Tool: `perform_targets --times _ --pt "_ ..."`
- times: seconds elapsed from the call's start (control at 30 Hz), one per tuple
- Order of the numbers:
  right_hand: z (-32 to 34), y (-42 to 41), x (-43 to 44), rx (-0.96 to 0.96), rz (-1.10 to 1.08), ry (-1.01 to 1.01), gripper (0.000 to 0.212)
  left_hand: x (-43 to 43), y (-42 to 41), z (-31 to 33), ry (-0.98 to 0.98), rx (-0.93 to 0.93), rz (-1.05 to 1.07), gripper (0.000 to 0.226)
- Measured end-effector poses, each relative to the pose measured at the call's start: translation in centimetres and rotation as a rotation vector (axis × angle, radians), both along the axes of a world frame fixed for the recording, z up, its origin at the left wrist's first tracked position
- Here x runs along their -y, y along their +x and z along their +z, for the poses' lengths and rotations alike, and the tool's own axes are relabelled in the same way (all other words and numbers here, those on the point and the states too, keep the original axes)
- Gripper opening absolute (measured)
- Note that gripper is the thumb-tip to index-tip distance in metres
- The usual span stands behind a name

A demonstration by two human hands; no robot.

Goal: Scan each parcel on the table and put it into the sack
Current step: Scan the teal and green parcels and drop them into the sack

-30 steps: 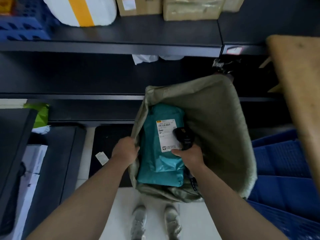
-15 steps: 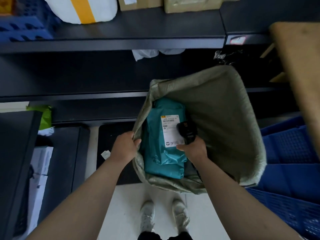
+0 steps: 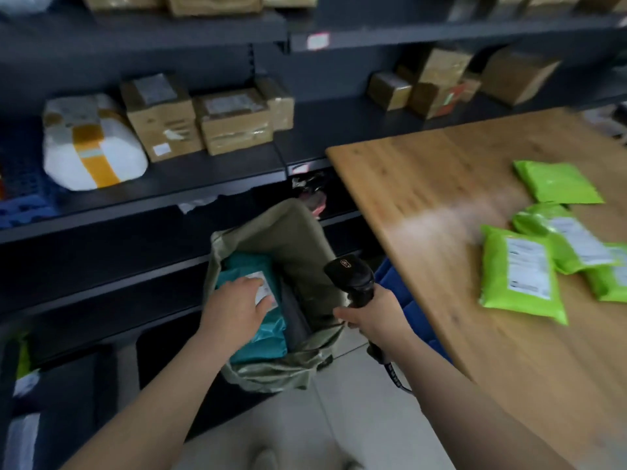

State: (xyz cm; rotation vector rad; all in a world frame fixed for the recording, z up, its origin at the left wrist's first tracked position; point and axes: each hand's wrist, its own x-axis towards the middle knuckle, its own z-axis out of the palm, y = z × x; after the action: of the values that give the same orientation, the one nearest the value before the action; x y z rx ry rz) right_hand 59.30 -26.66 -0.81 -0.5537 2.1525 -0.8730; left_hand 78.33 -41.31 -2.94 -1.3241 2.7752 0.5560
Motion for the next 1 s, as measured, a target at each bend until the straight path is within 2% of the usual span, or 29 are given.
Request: perform_targets --times 0.13,0.27,0.43,0.57,0.73,1.0 --pt "5.5 -3.5 -7.3 -0.020 -0.029 -0.056 0.032 -4.9 -5.2 5.1 -0.127 -0.066 -0.141 0.050" --pt "8.8 -7.6 -14.9 -0.052 -0.094 -0.114 0.027 -11.2 -11.5 8.3 -0.218 -0.126 -0.254 0.049" --pt "10.9 -14.1 -23.8 -0.017 -0.190 -0.172 0.028 -19.9 -18.9 10.0 -0.237 -0.187 -0.310 0.045" --pt "11.4 -19.2 -29.1 -0.030 -0.195 -0.168 0.029 -25.3 -24.1 10.1 -0.251 -0.152 -0.326 0.044" --pt "11.2 -25.3 -31.3 -0.081 -0.228 -0.171 0.030 -27.8 -29.4 9.5 -0.200 -0.114 -0.296 0.040" --pt "7.6 -33.2 -27.4 -0.075 -0.203 -0.208 0.029 -25.1 -36.7 6.6 -0.108 -0.072 -0.182 0.036"
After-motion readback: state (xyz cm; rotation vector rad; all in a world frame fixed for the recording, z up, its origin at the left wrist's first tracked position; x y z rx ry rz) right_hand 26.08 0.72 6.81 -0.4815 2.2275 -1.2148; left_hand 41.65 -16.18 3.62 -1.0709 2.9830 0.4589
